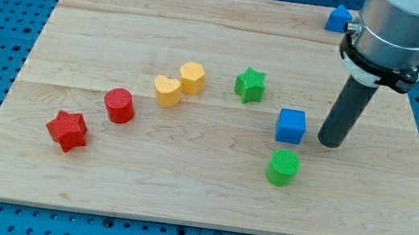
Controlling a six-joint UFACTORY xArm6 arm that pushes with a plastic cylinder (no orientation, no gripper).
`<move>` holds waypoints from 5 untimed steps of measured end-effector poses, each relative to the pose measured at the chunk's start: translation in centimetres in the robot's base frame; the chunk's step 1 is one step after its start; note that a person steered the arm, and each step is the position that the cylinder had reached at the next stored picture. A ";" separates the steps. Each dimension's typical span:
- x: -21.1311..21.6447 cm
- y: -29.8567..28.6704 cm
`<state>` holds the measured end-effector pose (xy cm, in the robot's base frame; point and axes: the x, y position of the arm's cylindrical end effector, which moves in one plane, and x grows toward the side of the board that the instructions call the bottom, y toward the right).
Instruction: Push the blue cube towards left
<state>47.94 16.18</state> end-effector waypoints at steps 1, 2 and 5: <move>-0.1 -0.7; -0.1 -2.1; -2.1 -3.4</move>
<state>45.86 12.74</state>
